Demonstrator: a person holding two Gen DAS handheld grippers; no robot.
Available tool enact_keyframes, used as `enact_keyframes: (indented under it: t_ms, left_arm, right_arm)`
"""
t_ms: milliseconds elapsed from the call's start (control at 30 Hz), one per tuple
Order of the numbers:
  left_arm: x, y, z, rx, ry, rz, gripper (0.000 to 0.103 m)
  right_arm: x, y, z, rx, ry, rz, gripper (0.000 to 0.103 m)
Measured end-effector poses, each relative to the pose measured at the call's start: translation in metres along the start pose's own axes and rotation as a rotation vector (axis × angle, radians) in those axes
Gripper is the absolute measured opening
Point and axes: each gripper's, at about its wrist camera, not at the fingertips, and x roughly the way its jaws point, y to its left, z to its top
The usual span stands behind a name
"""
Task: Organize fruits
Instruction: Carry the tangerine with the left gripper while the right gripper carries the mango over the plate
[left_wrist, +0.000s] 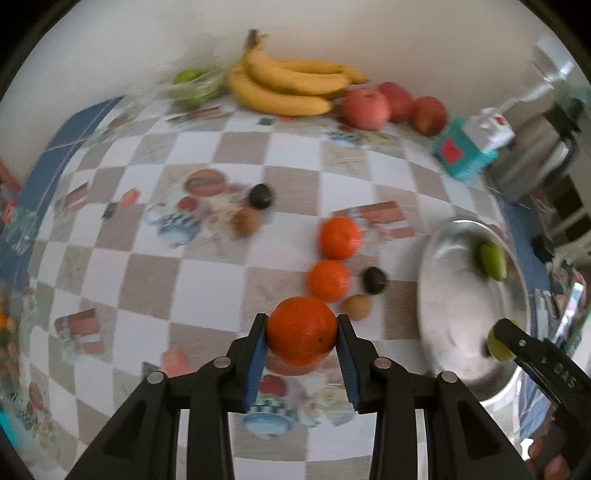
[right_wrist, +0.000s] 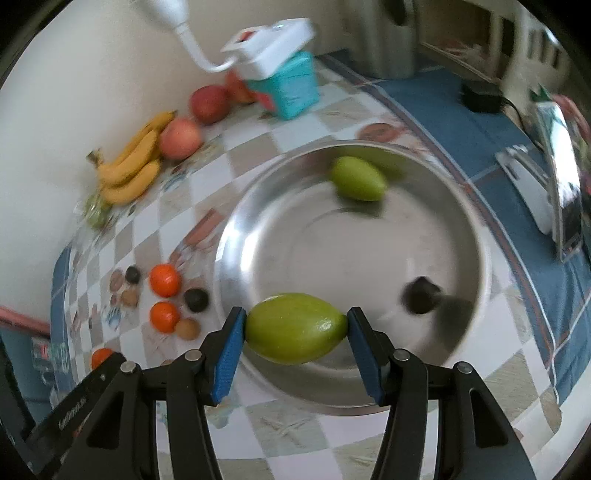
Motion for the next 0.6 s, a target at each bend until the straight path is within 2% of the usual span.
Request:
enact_keyframes:
  t_ms: [267,467,600]
  left_arm:
    - [-0.003,-0.053,-0.007,0.149,-0.062,-0.068,0.038]
    - [-0.003,-0.089,-0.009,0.257,-0.129,-0.087,0.038]
    - [0.010,-0.107,-0.005,0.295,-0.130,-0.088,0.038]
  right_arm:
    - [-0.005,-0.040,0.009,0.119,-0.016,-0.014,0.057]
    - [-0.007,-0.048,0.017,0.137,-0.050,0.010,0.057]
    - [-0.005,-0.049,0.023,0.138,-0.071,0.027,0.057]
